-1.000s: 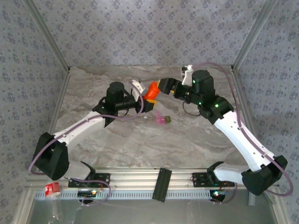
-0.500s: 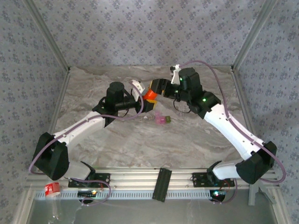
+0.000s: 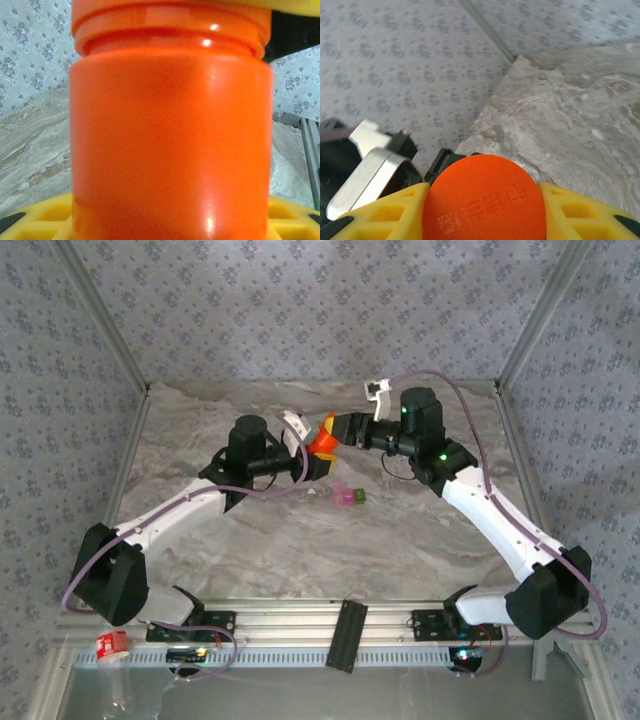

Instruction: Sort the pills into containers

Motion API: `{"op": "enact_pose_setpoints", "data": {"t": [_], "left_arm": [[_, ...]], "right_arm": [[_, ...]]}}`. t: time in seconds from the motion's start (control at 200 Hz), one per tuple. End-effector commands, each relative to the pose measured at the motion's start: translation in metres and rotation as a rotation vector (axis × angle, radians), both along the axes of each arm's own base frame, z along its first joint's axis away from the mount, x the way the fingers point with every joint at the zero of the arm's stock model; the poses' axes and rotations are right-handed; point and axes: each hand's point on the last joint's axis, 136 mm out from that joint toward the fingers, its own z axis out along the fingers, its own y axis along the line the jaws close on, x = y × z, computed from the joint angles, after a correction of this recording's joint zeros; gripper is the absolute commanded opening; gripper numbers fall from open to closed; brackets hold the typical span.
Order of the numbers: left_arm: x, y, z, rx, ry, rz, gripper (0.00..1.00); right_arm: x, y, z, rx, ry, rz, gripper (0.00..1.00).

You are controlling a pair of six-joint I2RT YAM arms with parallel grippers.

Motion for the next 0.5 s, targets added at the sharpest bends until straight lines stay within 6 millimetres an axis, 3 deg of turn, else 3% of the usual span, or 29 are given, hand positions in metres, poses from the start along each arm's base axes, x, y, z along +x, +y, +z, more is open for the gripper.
{"op": "enact_pose_setpoints", "data": {"t": [0.0,0.31,0.495], "left_arm": [[-0.0011,-0.0027,0.0309,-0.062,-0.068,-0.022,0.00],[-0.0022,-0.0015,0.0305,-0.066,-0.068,-0.018,0.00],[-0.0026,-0.0002,0.0322,-0.066,-0.075,-0.012,0.00]], "right_arm": [[-0.0166,-0.0043,0.0397,0.021,-0.281,0.147,0.34],[-0.0163,0.0024,0.0390,0.060,-0.267,0.232,0.32],[-0.0135,-0.0019,0.0404,0.083,-0.207,0.178,0.77]]}}
